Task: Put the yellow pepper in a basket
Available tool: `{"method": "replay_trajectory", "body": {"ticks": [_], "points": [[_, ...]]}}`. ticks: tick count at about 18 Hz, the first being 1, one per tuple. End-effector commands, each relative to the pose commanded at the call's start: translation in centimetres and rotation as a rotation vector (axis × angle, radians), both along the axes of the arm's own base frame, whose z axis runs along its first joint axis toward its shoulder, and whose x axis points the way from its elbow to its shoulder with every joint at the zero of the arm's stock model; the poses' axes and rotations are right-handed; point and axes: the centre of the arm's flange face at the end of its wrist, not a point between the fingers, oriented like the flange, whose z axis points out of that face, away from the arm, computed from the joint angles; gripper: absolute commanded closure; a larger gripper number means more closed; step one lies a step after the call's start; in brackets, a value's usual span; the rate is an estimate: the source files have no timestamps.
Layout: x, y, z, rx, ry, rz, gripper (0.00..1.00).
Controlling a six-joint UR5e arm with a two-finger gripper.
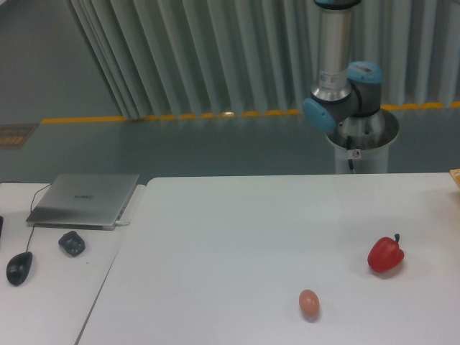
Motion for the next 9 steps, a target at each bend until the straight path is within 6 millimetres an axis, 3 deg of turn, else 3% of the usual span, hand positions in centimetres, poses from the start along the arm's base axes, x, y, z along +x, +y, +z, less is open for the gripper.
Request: {"method": "replay_trajectory", "body": {"ticks": [4,5,6,9], "points": [[-2.0,-2.8,-0.2,0.024,-0.002,-0.041,0.66],[-2.1,-2.9,-0.3,0.023,-0.004,-0.054,0.56],[-2.2,-3.0,-0.4,0.021,-0.001,-0.061,0.01],[-1.8,-2.6,0.0,0.019,0.004,-0.118,0.0]]}}
